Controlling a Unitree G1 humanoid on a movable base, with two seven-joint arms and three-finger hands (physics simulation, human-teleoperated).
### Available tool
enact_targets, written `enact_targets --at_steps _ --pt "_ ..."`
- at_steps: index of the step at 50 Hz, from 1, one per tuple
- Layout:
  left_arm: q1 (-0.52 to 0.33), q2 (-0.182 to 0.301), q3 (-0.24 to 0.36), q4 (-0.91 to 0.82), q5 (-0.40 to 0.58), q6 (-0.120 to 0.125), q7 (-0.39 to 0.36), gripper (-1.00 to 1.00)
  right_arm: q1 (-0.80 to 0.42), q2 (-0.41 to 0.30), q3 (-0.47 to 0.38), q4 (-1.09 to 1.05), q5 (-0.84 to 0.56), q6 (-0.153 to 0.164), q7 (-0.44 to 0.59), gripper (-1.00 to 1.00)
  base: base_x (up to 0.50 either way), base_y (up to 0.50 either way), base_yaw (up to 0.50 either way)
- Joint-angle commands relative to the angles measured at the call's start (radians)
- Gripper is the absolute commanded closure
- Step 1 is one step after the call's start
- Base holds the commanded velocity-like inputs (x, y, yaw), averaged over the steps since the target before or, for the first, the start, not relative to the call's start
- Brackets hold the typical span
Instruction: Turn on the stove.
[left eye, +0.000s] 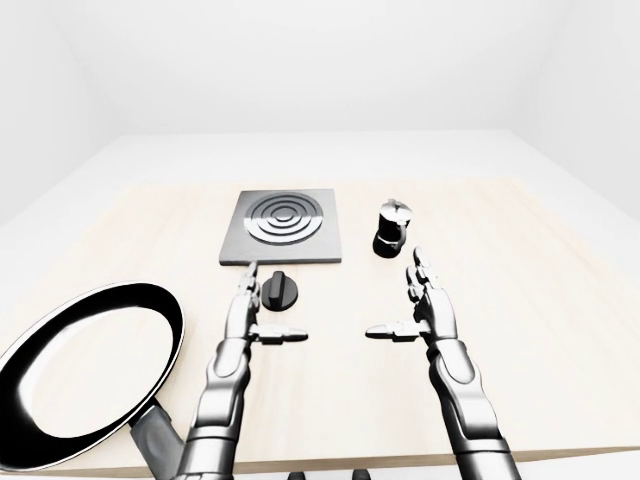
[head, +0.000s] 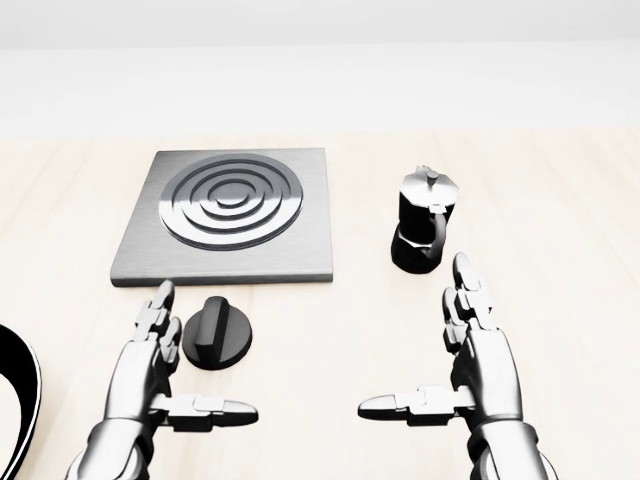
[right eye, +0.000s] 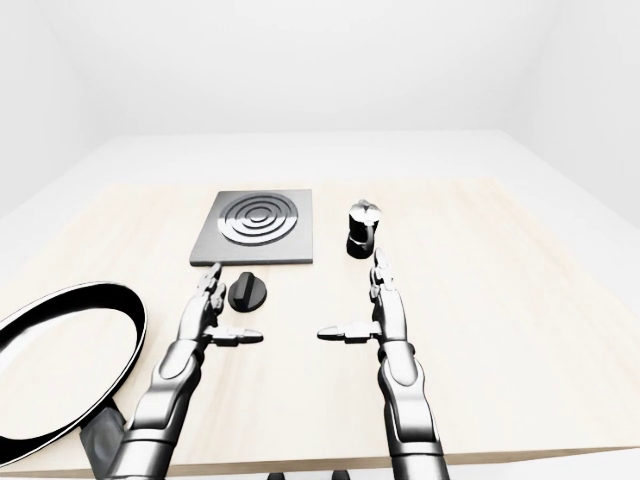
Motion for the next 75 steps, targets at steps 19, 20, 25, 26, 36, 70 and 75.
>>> enact_targets --at_steps 19,20,25,26,36,70,75 --pt "0.027 -0.013 -0.026 -0.021 0.029 0.000 -0.030 -1.00 0.001 -0.001 -0.001 -0.001 0.003 0.002 0.002 -1.00 0.00 0.00 0.00" --pt "0.029 -0.014 -0.027 -0.023 0.030 0.000 -0.030 -1.00 0.001 0.000 -0.001 0.002 0.003 0.000 0.003 -1.00 0.00 0.00 0.00" --pt "0.032 -0.015 -0.031 -0.019 0.034 0.000 -0.036 -1.00 -0.001 0.000 -0.002 0.012 0.003 -0.009 0.003 -1.00 0.00 0.00 0.00" --pt "0.033 -0.016 -0.032 -0.019 0.034 0.000 -0.037 -1.00 0.000 -0.001 -0.001 0.010 0.003 -0.008 0.003 -1.00 0.00 0.00 0.00" --pt "0.039 -0.020 -0.045 -0.018 0.044 0.000 -0.056 -1.00 -0.001 -0.001 -0.002 0.010 0.004 -0.006 0.004 -1.00 0.00 0.00 0.00" --pt "0.017 -0.036 -0.099 0.004 0.129 0.000 -0.161 -1.00 0.000 -0.001 0.000 0.009 0.002 -0.003 0.004 -1.00 0.00 0.00 0.00" --pt "-0.043 -0.036 -0.088 0.065 0.138 0.000 -0.140 -1.00 -0.003 -0.001 -0.001 0.014 0.002 -0.006 0.004 -1.00 0.00 0.00 0.00"
